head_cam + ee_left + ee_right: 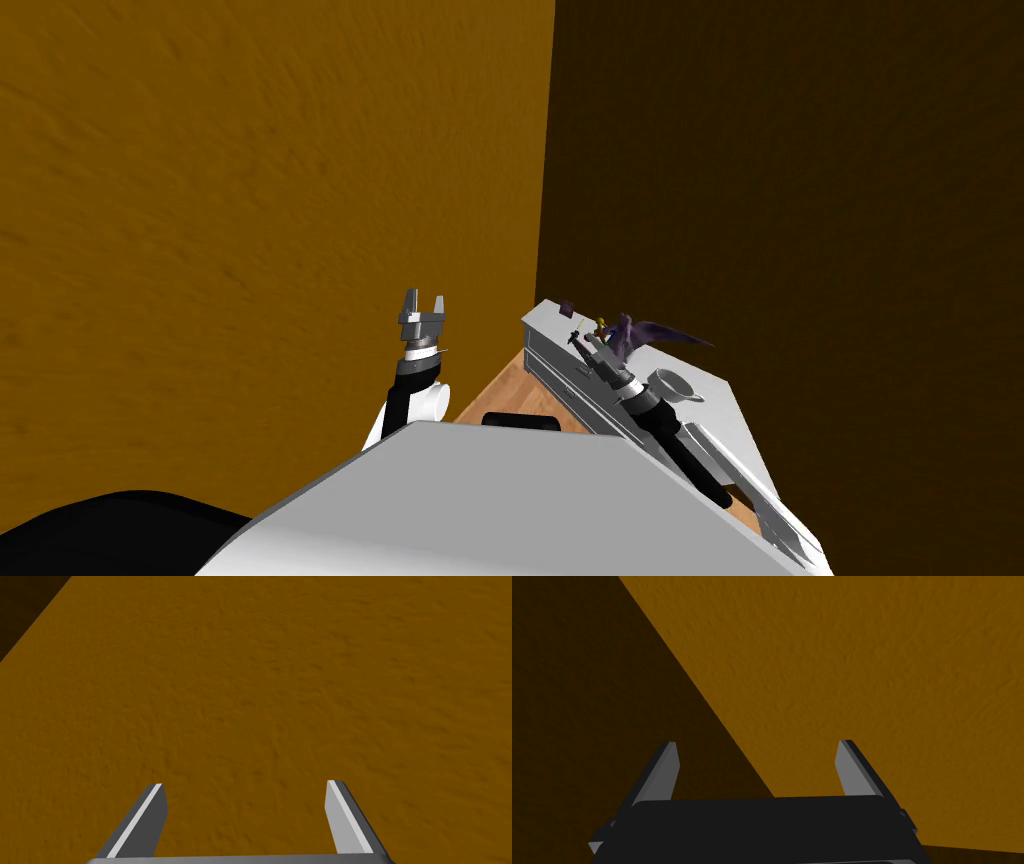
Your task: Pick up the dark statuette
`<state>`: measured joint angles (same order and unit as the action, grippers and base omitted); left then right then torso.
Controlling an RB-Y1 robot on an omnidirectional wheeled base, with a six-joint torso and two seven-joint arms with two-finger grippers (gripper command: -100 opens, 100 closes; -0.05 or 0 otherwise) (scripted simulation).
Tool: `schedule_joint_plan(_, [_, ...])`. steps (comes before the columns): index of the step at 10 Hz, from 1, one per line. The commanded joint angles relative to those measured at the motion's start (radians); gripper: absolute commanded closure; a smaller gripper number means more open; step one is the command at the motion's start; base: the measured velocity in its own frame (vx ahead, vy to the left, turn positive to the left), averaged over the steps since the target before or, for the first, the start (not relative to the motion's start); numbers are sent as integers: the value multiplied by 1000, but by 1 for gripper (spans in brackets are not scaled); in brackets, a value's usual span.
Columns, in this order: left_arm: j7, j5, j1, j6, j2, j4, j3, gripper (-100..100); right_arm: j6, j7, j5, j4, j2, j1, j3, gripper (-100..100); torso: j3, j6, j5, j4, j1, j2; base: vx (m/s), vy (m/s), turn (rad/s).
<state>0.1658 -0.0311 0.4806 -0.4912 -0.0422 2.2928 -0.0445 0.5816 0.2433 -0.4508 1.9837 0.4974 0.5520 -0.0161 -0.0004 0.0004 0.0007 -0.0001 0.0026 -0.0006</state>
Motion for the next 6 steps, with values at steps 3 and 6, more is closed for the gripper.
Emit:
schedule_joint_plan(3, [0, 0, 0, 0, 0, 0, 0, 0, 1, 80, -112, -74, 75, 8, 19, -100, 0, 0, 0, 0, 0, 0, 20, 44, 157])
schedule_joint_plan(6, [0, 0, 0, 0, 0, 0, 0, 0, 3, 118, -204, -121, 107, 7, 28, -100, 0, -1, 0, 0, 0, 0, 14, 36, 144])
